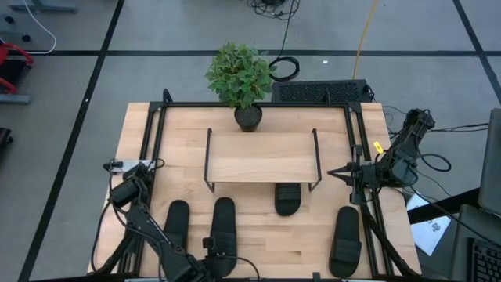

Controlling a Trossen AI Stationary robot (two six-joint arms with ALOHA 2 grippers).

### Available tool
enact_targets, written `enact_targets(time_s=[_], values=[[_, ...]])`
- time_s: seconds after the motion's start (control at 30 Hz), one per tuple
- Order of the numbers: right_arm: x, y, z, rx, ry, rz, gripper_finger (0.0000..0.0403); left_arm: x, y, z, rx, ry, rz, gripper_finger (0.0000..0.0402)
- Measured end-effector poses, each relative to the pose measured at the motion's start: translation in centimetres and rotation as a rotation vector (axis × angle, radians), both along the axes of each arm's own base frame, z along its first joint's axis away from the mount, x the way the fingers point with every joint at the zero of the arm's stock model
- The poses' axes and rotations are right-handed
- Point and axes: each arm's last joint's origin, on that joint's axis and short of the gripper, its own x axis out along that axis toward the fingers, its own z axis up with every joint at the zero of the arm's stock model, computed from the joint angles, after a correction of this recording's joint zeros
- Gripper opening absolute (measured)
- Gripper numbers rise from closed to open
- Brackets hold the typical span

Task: Pick and place slides into the shelf
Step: Put the black slides under the shelf

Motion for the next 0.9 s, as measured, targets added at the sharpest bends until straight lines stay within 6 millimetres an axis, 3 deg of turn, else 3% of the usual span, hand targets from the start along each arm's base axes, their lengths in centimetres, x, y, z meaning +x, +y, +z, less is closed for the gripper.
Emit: enact_targets(time_s=[0.47,0.9], values=[[0.0,0.0,0.0,-0.054,0.004,0.004,0.0000,-0.3,-0.2,-0.2,-0.004,-0.034,0.072,0.0089],[0.0,0.0,1.1,-0.110,-0.065,0.006,0.0000,-0.9,0.0,-0.4,-0.026,0.074,0.067,0.0268]])
